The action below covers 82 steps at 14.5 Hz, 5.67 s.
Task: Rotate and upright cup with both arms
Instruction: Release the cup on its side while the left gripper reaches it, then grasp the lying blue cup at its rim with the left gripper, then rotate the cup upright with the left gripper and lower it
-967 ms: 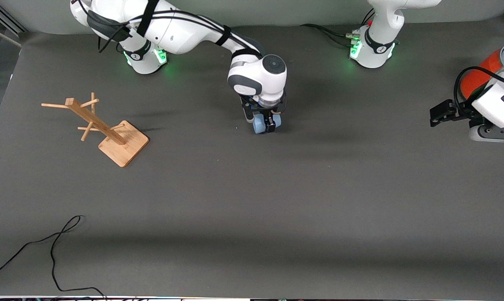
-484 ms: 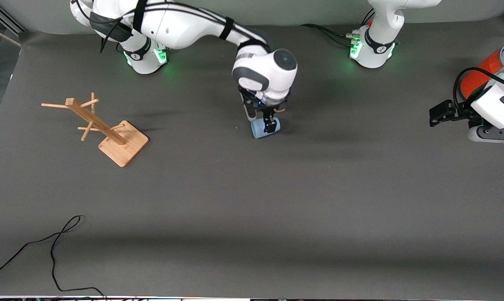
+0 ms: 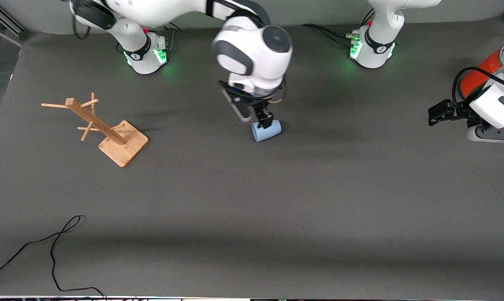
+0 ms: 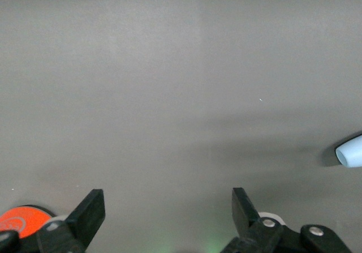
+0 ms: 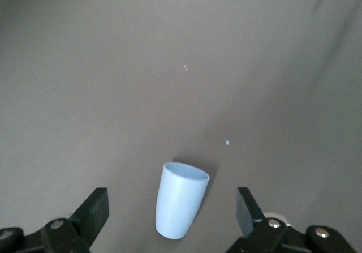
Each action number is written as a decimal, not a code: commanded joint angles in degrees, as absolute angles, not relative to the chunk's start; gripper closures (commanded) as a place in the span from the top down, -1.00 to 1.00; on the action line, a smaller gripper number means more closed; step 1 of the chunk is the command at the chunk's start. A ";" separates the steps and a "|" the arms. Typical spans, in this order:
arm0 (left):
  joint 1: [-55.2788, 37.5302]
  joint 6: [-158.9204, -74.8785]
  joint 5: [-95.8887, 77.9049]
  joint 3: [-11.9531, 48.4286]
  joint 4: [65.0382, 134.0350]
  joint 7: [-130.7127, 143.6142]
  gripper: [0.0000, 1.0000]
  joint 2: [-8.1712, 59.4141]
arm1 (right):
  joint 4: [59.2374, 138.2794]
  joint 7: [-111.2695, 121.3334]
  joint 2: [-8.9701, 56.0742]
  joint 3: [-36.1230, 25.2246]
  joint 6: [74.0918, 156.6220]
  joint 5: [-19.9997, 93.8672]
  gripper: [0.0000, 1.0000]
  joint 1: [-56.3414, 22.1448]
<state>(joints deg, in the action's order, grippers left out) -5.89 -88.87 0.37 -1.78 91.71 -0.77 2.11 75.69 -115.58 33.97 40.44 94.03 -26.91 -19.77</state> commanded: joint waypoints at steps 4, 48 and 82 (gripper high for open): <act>-8.34 -87.10 0.26 2.62 93.87 9.37 1.00 0.09 | 72.86 -77.24 18.91 33.27 89.76 -7.50 1.00 -4.57; -53.44 -78.14 23.20 9.05 58.80 84.29 0.88 56.95 | 99.32 -5.54 -2.72 3.78 94.22 3.87 1.00 5.89; -35.51 -138.93 6.33 9.76 118.56 63.98 -1.00 17.12 | 99.14 -6.15 -1.67 3.78 96.15 1.93 1.00 5.27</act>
